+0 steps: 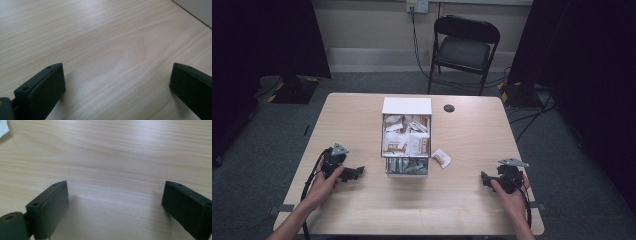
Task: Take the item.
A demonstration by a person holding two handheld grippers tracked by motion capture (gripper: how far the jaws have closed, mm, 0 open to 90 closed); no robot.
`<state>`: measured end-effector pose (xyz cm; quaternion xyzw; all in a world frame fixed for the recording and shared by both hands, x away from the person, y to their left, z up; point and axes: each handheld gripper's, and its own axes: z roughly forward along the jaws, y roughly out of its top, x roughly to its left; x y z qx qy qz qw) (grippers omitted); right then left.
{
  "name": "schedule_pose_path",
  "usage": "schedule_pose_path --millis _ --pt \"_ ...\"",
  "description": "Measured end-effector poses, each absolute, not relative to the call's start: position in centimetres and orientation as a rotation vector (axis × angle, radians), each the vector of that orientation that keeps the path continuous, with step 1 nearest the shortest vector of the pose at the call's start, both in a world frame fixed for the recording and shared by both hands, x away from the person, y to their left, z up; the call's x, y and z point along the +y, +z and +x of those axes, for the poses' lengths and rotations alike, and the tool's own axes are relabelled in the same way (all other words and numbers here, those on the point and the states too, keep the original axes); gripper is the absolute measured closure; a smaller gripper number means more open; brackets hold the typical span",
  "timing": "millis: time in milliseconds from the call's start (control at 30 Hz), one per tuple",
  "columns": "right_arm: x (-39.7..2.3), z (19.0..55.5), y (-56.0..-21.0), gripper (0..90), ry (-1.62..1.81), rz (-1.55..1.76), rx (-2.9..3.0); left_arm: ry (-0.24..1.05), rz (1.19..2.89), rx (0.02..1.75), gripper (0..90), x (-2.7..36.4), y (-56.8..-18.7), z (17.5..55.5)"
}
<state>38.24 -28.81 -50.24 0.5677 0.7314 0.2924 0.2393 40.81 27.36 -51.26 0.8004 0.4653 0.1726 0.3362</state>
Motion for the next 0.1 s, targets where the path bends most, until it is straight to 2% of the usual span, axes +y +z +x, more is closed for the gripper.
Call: schedule_pose_path --millis 100 --pt "-28.76 38.23 -50.24 5.9 0.797 1.562 1.997 0.450 2.087 1.213 0.0 27.36 -51.26 40.81"
